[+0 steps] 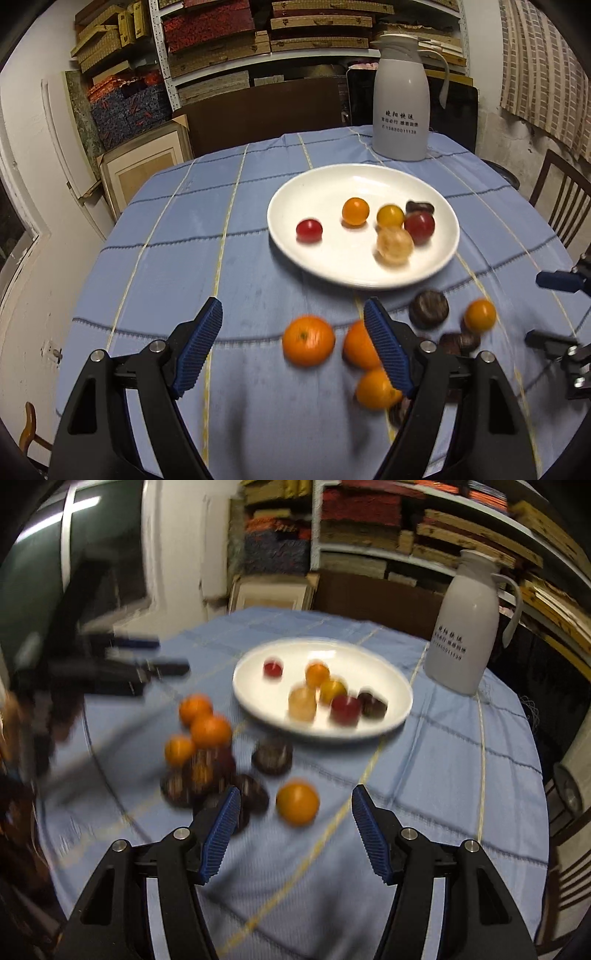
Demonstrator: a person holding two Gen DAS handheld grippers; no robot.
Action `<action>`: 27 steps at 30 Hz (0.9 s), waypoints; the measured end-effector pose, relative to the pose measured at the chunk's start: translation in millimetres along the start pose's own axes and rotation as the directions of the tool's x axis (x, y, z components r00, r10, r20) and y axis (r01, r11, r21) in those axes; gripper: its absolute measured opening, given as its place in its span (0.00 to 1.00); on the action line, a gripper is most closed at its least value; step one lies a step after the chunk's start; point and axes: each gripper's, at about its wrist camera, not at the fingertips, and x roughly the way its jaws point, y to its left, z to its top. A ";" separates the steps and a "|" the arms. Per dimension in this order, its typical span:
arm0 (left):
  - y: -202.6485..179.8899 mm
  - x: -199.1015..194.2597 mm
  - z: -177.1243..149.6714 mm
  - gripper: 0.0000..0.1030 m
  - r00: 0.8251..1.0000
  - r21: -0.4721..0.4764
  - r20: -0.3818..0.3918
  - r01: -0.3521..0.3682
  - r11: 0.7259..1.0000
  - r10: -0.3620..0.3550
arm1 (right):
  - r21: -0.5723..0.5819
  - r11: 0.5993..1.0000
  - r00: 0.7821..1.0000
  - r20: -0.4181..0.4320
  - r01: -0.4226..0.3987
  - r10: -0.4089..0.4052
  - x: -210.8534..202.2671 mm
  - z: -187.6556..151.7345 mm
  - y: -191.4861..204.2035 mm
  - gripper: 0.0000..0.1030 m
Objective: Organize fruits
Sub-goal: 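Open both tools and pull back toward the fruit cluster, then grasp dark fruit with left tool while right tool grasps another dark fruit, place both on plate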
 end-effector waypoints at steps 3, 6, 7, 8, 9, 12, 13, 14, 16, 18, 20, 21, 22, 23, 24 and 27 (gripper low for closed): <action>0.2 -4.3 -11.5 0.75 1.000 0.000 -0.013 -0.003 1.000 0.003 | 0.000 1.000 0.999 -0.049 -0.015 0.015 9.1 -12.6 5.2 0.62; 0.8 -6.7 -17.5 0.75 1.000 -0.007 -0.022 0.000 1.000 -0.001 | 0.013 0.997 0.995 -0.069 -0.071 0.072 15.8 -18.4 14.9 0.62; 1.3 -7.1 -18.6 0.75 1.000 -0.010 -0.025 0.001 1.000 -0.002 | 0.006 0.996 0.993 -0.078 -0.088 0.088 19.0 -19.2 21.4 0.62; 1.8 -7.5 -19.1 0.75 1.000 -0.013 -0.028 0.004 1.000 -0.004 | -0.006 0.995 0.992 -0.084 -0.095 0.094 22.4 -19.1 28.5 0.62; 2.8 -7.7 -19.4 0.75 1.000 -0.016 -0.030 0.006 1.000 -0.007 | -0.022 0.995 0.991 -0.092 -0.102 0.099 26.6 -18.6 35.2 0.62; 3.7 -9.3 -21.4 0.75 0.999 -0.022 -0.030 0.016 1.000 -0.017 | -0.024 0.992 0.987 -0.107 -0.125 0.122 36.4 -15.5 43.9 0.61; 3.7 -10.0 -22.7 0.75 0.999 -0.022 -0.030 0.020 1.000 -0.020 | -0.020 0.991 0.985 -0.113 -0.131 0.128 40.1 -14.7 46.9 0.61; 3.4 -10.4 -23.6 0.75 0.999 -0.022 -0.031 0.023 0.999 -0.023 | -0.018 0.991 0.985 -0.117 -0.133 0.130 42.1 -13.9 48.7 0.61; 1.0 -10.8 -27.8 0.75 0.998 -0.017 -0.039 0.043 0.999 -0.044 | -0.002 0.990 0.982 -0.129 -0.140 0.139 48.7 -11.1 49.1 0.61; -4.0 -10.4 -33.2 0.75 0.997 -0.004 -0.049 0.060 0.998 -0.060 | 0.012 0.989 0.979 -0.141 -0.146 0.146 54.3 -9.6 49.8 0.55; -11.3 -10.1 -39.1 0.75 0.996 0.017 -0.058 0.075 0.997 -0.074 | 0.016 0.991 0.979 -0.152 -0.134 0.135 58.2 -6.9 50.7 0.45; -16.9 -9.7 -42.9 0.75 0.994 0.030 -0.066 0.088 0.996 -0.085 | 0.018 0.990 0.979 -0.151 -0.138 0.139 57.6 -6.7 50.4 0.45; -21.1 -9.3 -46.0 0.75 0.993 0.038 -0.073 0.097 0.995 -0.094 | 0.015 0.990 0.979 -0.148 -0.138 0.138 56.5 -7.3 50.6 0.44; -25.2 -8.9 -49.6 0.75 0.991 0.044 -0.081 0.107 0.993 -0.104 | 0.007 0.991 0.981 -0.143 -0.133 0.132 54.7 -8.4 51.0 0.44; -28.8 -9.0 -53.1 0.75 0.989 0.050 -0.088 0.121 0.991 -0.116 | 0.004 0.991 0.982 -0.138 -0.131 0.130 52.1 -9.2 50.9 0.44; -42.7 -10.7 -63.0 0.75 0.984 0.077 -0.104 0.152 0.985 -0.144 | 0.016 0.991 0.984 -0.115 -0.134 0.135 39.5 -11.2 43.5 0.44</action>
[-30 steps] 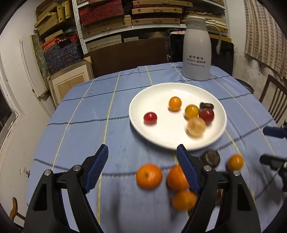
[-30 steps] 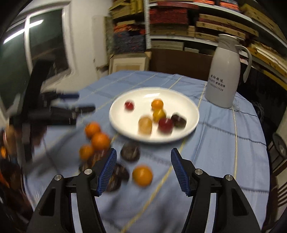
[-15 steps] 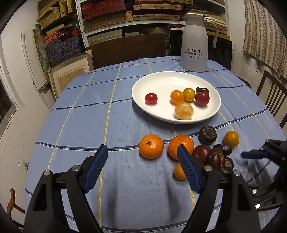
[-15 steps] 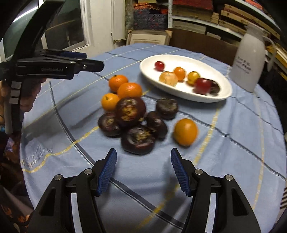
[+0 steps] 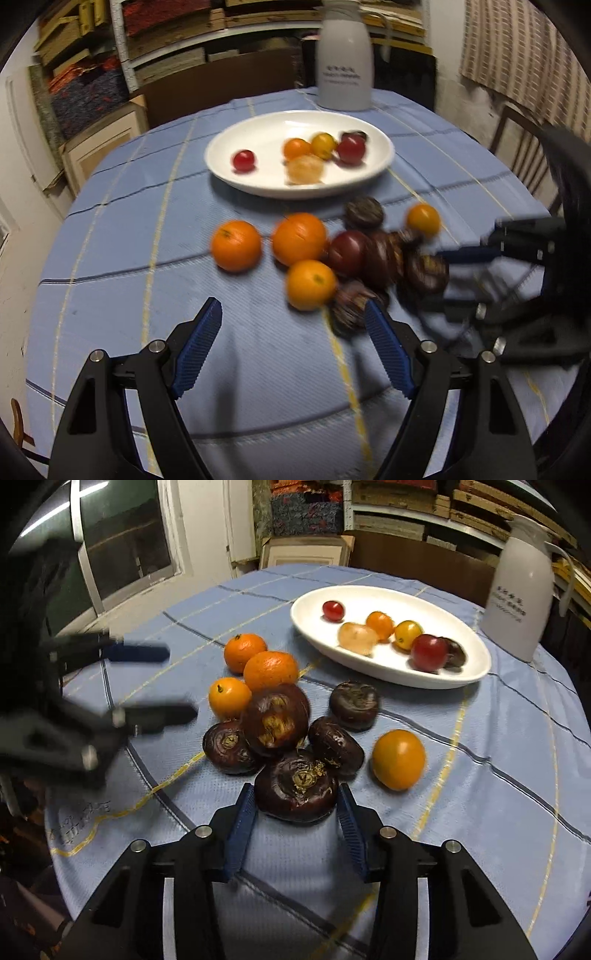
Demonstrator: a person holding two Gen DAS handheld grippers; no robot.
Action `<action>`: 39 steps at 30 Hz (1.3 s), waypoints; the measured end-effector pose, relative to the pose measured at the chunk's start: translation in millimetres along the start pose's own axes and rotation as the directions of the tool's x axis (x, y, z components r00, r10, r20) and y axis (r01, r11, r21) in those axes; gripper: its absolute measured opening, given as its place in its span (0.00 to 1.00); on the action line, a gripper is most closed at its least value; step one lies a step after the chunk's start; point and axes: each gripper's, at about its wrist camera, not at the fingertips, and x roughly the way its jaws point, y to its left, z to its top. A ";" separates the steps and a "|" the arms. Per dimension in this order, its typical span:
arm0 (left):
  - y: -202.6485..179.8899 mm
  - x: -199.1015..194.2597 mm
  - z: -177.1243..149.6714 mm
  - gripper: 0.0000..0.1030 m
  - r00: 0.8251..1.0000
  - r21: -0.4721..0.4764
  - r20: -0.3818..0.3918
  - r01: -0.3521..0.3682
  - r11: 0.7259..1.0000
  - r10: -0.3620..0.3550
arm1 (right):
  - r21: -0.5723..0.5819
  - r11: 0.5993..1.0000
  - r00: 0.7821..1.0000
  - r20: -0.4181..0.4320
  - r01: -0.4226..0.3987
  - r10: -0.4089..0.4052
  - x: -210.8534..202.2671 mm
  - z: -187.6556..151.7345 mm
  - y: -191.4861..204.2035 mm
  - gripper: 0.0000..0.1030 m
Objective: Organize fruits
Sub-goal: 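Grasp dark fruit with left tool while right tool grasps another dark fruit, place both on plate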
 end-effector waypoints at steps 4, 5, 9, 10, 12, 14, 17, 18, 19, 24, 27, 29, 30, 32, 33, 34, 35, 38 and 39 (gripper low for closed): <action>-18.4 6.7 -5.1 0.75 0.999 0.016 -0.019 0.026 1.000 -0.026 | 0.020 1.000 0.999 0.025 0.020 -0.021 -17.1 -4.7 -12.5 0.44; -22.5 10.3 -5.0 0.75 0.999 0.013 -0.028 0.031 0.999 -0.030 | 0.024 0.999 0.999 0.029 0.025 -0.026 -20.3 -5.9 -14.3 0.44; -36.0 24.7 -2.4 0.73 0.999 0.002 -0.046 0.025 1.000 -0.025 | 0.033 0.999 0.999 0.037 0.028 -0.029 -24.7 -9.9 -17.8 0.44; -37.9 29.4 -1.3 0.71 0.999 -0.006 -0.050 0.016 1.000 -0.017 | 0.034 0.999 0.999 0.037 0.026 -0.027 -25.2 -11.2 -18.2 0.44; -37.3 36.6 1.1 0.65 0.997 -0.029 -0.070 0.022 0.999 -0.024 | 0.034 0.999 0.999 0.036 0.024 -0.025 -25.1 -13.2 -18.3 0.44; -34.4 43.9 2.7 0.59 0.996 -0.055 -0.086 0.011 0.998 -0.016 | 0.036 0.999 0.999 0.037 0.019 -0.020 -26.3 -15.1 -18.6 0.45; -32.3 45.7 2.9 0.43 0.994 -0.078 -0.092 0.050 0.996 -0.057 | 0.043 0.999 0.999 0.039 0.016 -0.018 -26.7 -15.7 -20.2 0.45; -33.6 44.3 2.9 0.43 0.995 -0.072 -0.087 0.050 0.996 -0.056 | 0.046 0.999 0.999 0.037 0.015 -0.017 -26.4 -16.4 -20.5 0.45; -34.3 42.7 2.7 0.43 0.996 -0.064 -0.080 0.024 0.998 -0.029 | 0.048 0.999 0.999 0.034 0.017 -0.019 -25.6 -17.1 -21.0 0.45; -31.5 36.3 0.5 0.43 0.997 -0.054 -0.068 0.016 0.998 -0.020 | 0.053 0.998 0.999 0.035 0.015 -0.017 -25.1 -18.6 -20.2 0.45; -32.4 27.6 -1.5 0.43 0.999 -0.033 -0.050 0.001 0.999 -0.003 | 0.050 0.999 0.999 0.034 0.011 -0.013 -25.3 -19.2 -18.4 0.45; -33.4 20.9 -1.7 0.43 0.999 -0.016 -0.034 -0.017 1.000 0.017 | 0.050 0.999 0.999 0.031 0.005 -0.007 -24.5 -20.1 -15.9 0.45; -33.2 18.0 -1.3 0.43 0.999 -0.014 -0.027 -0.022 1.000 0.021 | 0.045 0.999 1.000 0.026 -0.001 0.000 -23.7 -20.7 -13.8 0.44; -32.6 14.4 -0.9 0.43 1.000 -0.014 -0.019 -0.023 1.000 0.023 | 0.037 0.999 1.000 0.023 -0.002 0.001 -23.2 -21.6 -9.7 0.44; -31.4 12.3 -0.1 0.43 1.000 -0.017 -0.017 -0.026 1.000 0.026 | 0.035 0.999 1.000 0.026 -0.003 0.002 -24.2 -21.6 -7.8 0.44; -31.1 11.0 0.2 0.43 0.999 -0.019 -0.014 -0.029 0.999 0.028 | 0.034 0.999 1.000 0.031 -0.002 0.001 -25.8 -21.4 -6.5 0.44; -30.3 9.7 1.0 0.43 0.999 -0.021 -0.011 -0.032 0.999 0.032 | 0.034 0.999 0.999 0.038 0.000 -0.001 -28.1 -20.7 -5.5 0.44; -25.6 4.4 6.2 0.43 0.999 -0.028 0.001 -0.048 0.998 0.048 | 0.034 0.999 0.998 0.066 0.005 -0.007 -37.9 -15.8 -4.6 0.44; -24.1 2.2 8.4 0.43 0.999 -0.029 0.007 -0.052 0.998 0.053 | 0.034 0.999 0.997 0.076 0.008 -0.011 -41.2 -14.0 -4.5 0.44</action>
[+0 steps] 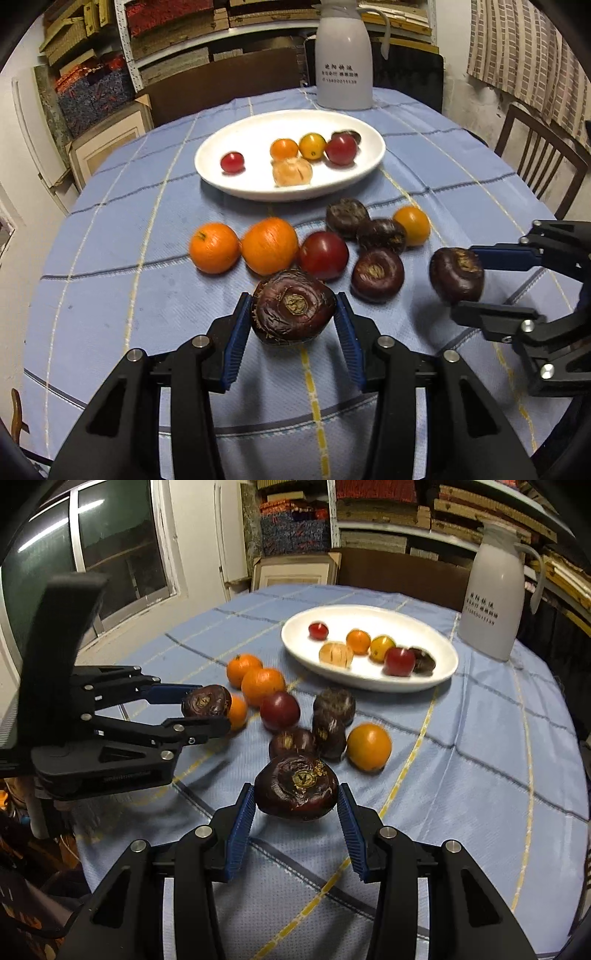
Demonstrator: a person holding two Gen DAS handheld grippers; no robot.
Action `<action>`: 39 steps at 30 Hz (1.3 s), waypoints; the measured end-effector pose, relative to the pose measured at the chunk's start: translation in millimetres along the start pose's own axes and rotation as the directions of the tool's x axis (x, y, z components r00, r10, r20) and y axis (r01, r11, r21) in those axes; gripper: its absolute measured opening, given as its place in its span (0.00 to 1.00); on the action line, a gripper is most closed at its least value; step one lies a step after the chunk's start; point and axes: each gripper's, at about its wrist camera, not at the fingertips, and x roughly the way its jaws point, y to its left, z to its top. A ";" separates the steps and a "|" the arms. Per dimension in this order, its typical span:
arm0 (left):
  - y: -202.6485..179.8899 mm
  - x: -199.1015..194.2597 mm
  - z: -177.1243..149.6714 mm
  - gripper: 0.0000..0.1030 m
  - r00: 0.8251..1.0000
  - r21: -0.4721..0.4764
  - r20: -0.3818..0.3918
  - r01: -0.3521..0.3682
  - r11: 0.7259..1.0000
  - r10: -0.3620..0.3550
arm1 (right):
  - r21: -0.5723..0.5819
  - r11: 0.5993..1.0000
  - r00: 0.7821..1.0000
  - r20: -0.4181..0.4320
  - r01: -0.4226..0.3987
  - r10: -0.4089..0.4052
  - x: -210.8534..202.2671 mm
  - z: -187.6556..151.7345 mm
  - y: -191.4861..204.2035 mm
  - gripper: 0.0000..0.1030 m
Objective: Organize fruits
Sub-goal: 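Grasp dark fruit with left tool while right tool grasps another dark fruit, place both on plate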
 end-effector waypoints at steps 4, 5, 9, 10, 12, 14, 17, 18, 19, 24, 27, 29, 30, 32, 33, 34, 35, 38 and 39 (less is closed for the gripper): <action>8.1 -7.6 17.1 0.43 0.999 -0.010 0.035 -0.019 1.000 0.020 | 0.005 1.000 0.999 0.040 0.007 -0.008 -11.2 10.6 -1.5 0.44; 9.3 -8.3 20.2 0.43 0.999 -0.013 0.040 -0.024 1.000 0.024 | 0.006 1.000 0.999 0.049 0.010 -0.010 -13.2 13.4 -1.8 0.44; 16.4 -7.6 38.3 0.43 0.997 -0.025 0.059 -0.044 0.999 0.045 | 0.007 1.000 0.995 0.093 0.020 -0.021 -21.8 31.3 -6.1 0.44; 19.1 -6.7 44.7 0.43 0.997 -0.028 0.064 -0.048 0.998 0.050 | 0.006 1.000 0.995 0.101 0.023 -0.024 -23.2 35.3 -7.1 0.45; 23.9 -5.9 54.4 0.43 0.996 -0.034 0.074 -0.053 0.998 0.055 | 0.007 1.000 0.992 0.119 0.027 -0.028 -25.5 45.4 -9.6 0.45; 31.1 -5.3 65.5 0.43 0.994 -0.049 0.090 -0.064 0.997 0.068 | 0.013 0.999 0.990 0.138 0.034 -0.036 -26.5 56.1 -13.5 0.45; 41.3 -3.1 78.6 0.43 0.992 -0.067 0.103 -0.072 0.995 0.079 | 0.022 0.999 0.987 0.158 0.037 -0.040 -25.4 68.6 -20.1 0.45; 43.3 -2.7 80.8 0.43 0.991 -0.071 0.106 -0.073 0.995 0.080 | 0.024 0.999 0.986 0.163 0.038 -0.041 -24.5 71.4 -22.0 0.45; 47.0 -2.2 84.5 0.43 0.991 -0.079 0.112 -0.070 0.994 0.078 | 0.031 0.999 0.984 0.172 0.036 -0.041 -24.0 75.0 -24.9 0.45; 56.0 5.3 91.3 0.43 0.991 -0.095 0.112 -0.065 0.993 0.075 | 0.066 0.997 0.982 0.184 0.030 -0.042 -17.8 81.8 -38.0 0.45; 55.2 14.6 92.6 0.43 0.993 -0.092 0.100 -0.059 0.994 0.068 | 0.081 0.996 0.983 0.177 0.030 -0.044 -10.6 82.9 -45.9 0.45; 53.8 20.9 92.7 0.43 0.994 -0.088 0.092 -0.053 0.995 0.061 | 0.084 0.996 0.984 0.171 0.028 -0.042 -7.2 81.8 -47.1 0.45; 53.2 23.0 93.6 0.43 0.994 -0.086 0.088 -0.054 0.995 0.061 | 0.085 0.996 0.985 0.166 0.028 -0.042 -4.9 81.6 -48.1 0.45; 52.5 29.4 97.2 0.43 0.995 -0.082 0.078 -0.055 0.995 0.062 | 0.089 0.996 0.988 0.151 0.031 -0.045 1.8 82.6 -51.6 0.45; 52.2 31.3 99.5 0.43 0.995 -0.080 0.076 -0.059 0.995 0.065 | 0.091 0.995 0.988 0.147 0.035 -0.048 4.0 83.8 -53.1 0.45; 51.9 34.1 103.4 0.43 0.995 -0.077 0.074 -0.064 0.995 0.070 | 0.094 0.995 0.988 0.143 0.038 -0.051 7.2 87.4 -55.1 0.45; 51.5 37.0 107.4 0.43 0.995 -0.075 0.072 -0.063 0.995 0.068 | 0.094 0.995 0.989 0.141 0.038 -0.051 9.5 90.8 -56.6 0.45; 50.8 51.3 125.7 0.43 0.995 -0.068 0.055 -0.077 0.995 0.081 | 0.095 0.994 0.989 0.133 0.054 -0.067 22.1 108.0 -64.0 0.45; 51.0 54.8 129.8 0.43 0.994 -0.069 0.055 -0.087 0.994 0.090 | 0.103 0.993 0.989 0.129 0.065 -0.078 28.9 115.7 -69.0 0.45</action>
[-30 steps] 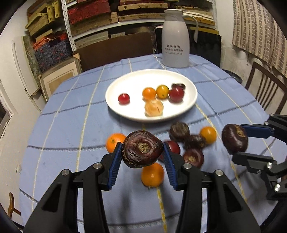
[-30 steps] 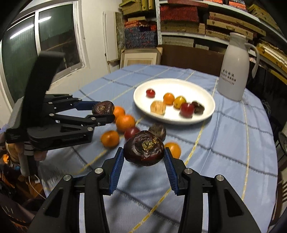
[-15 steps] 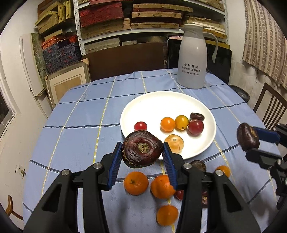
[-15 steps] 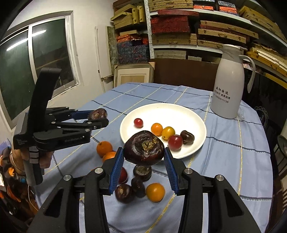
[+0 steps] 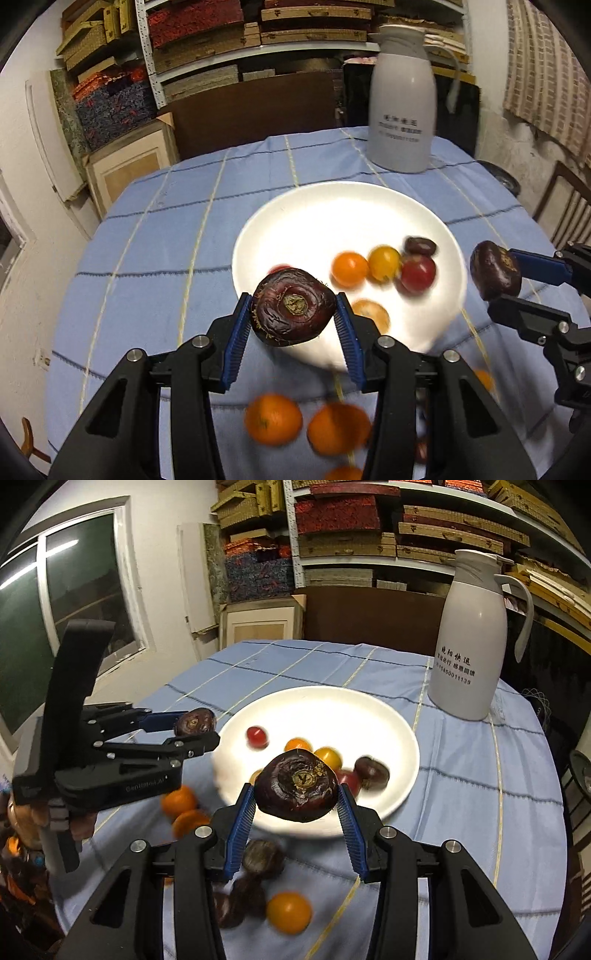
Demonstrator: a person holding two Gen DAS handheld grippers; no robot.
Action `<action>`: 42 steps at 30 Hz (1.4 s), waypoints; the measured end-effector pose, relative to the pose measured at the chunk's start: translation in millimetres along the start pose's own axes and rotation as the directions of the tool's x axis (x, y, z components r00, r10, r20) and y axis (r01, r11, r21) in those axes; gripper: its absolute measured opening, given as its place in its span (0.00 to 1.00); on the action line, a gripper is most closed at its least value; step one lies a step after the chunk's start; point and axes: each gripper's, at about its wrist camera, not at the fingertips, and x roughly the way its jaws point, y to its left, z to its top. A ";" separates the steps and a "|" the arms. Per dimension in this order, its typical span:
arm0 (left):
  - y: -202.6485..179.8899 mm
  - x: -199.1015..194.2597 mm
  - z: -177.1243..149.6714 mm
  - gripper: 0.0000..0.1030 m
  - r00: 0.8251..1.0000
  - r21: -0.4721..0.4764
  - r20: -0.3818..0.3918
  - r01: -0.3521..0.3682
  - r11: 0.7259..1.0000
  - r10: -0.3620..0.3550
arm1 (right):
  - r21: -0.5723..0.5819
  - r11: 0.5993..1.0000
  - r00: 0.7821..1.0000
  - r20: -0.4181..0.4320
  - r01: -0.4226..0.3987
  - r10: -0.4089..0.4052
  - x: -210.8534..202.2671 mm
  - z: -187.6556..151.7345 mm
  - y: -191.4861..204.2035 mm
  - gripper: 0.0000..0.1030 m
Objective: Organize fruits
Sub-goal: 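Grasp dark fruit with left tool while right tool grasps another dark fruit, place both on plate, then open both tools and pull back from the plate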
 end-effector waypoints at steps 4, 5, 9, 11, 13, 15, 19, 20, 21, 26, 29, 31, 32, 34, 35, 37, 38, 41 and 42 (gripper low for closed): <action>3.3 20.1 19.5 0.43 1.000 -0.019 -0.007 -0.013 1.000 0.013 | 0.037 0.999 0.999 -0.024 0.024 -0.023 28.4 16.7 -16.8 0.45; 3.5 26.8 24.6 0.43 1.000 -0.022 -0.017 -0.014 1.000 0.013 | 0.044 0.999 0.999 -0.030 0.031 -0.029 34.7 19.7 -19.9 0.45; 0.4 53.3 37.2 0.43 0.997 -0.018 -0.070 -0.028 0.999 0.026 | 0.057 0.997 0.996 -0.071 0.058 -0.054 64.1 29.7 -30.1 0.45; -1.4 67.9 39.7 0.43 0.994 -0.017 -0.099 -0.040 0.999 0.038 | 0.066 0.995 0.994 -0.089 0.072 -0.066 77.9 32.7 -35.1 0.45; -2.0 77.8 40.8 0.43 0.992 -0.017 -0.116 -0.049 0.999 0.047 | 0.068 0.994 0.991 -0.104 0.087 -0.079 89.3 35.8 -38.1 0.45; -3.2 87.0 42.0 0.44 0.989 -0.008 -0.135 -0.056 0.998 0.055 | 0.072 0.993 0.989 -0.118 0.095 -0.086 98.4 38.1 -40.6 0.46; 1.9 87.2 43.5 0.62 0.991 -0.032 -0.117 -0.070 0.997 0.066 | 0.058 0.990 0.987 -0.102 0.128 -0.122 102.1 41.9 -39.7 0.68; 4.4 82.2 43.2 0.63 0.993 -0.033 -0.102 -0.066 0.997 0.062 | 0.052 0.992 0.989 -0.092 0.118 -0.113 97.4 41.9 -37.8 0.68; 6.5 77.1 42.5 0.63 0.994 -0.033 -0.092 -0.059 0.998 0.055 | 0.046 0.992 0.991 -0.076 0.118 -0.115 89.2 41.0 -35.7 0.68; 20.7 35.5 24.8 0.67 0.999 -0.048 -0.041 -0.024 0.999 0.022 | 0.049 0.996 0.997 -0.022 0.068 -0.067 37.6 23.2 -29.1 0.68; 25.4 4.4 2.7 0.69 1.000 -0.031 -0.007 -0.009 0.999 0.008 | 0.011 0.999 0.999 -0.001 0.053 -0.053 4.7 1.9 -17.4 0.68; 26.8 -14.9 -12.5 0.71 1.000 -0.023 0.003 -0.006 1.000 0.006 | -0.020 0.999 0.999 0.009 0.044 -0.044 -19.4 -17.6 -6.1 0.68; 28.6 -25.9 -21.3 0.71 1.000 -0.025 0.010 0.001 1.000 -0.001 | -0.028 0.999 1.000 0.011 0.030 -0.030 -29.6 -27.8 -1.1 0.68; 31.1 -43.8 -38.1 0.72 1.000 -0.019 0.023 0.018 1.000 -0.018 | -0.040 0.999 1.000 -0.001 0.021 -0.021 -44.5 -46.3 8.0 0.68; 32.6 -49.6 -44.2 0.74 0.999 -0.022 0.028 0.018 1.000 -0.017 | -0.048 0.999 1.000 -0.008 0.009 -0.010 -49.9 -54.9 13.0 0.68; 35.2 -61.0 -61.1 0.76 0.999 -0.030 0.024 0.031 0.999 -0.030 | -0.063 0.998 1.000 -0.029 -0.005 0.003 -57.6 -75.4 26.6 0.68; 35.6 -64.3 -68.0 0.76 0.999 -0.030 0.017 0.038 0.999 -0.037 | -0.068 0.998 0.999 -0.041 -0.013 0.010 -58.2 -82.8 31.9 0.68; 36.4 -70.4 -83.5 0.76 0.999 -0.029 0.004 0.037 0.999 -0.037 | -0.100 0.995 0.997 -0.083 -0.018 0.010 -52.6 -99.8 52.3 0.68; 36.7 -71.3 -86.7 0.76 0.999 -0.029 0.001 0.036 0.999 -0.036 | -0.107 0.994 0.995 -0.103 -0.021 0.010 -47.8 -102.8 58.4 0.68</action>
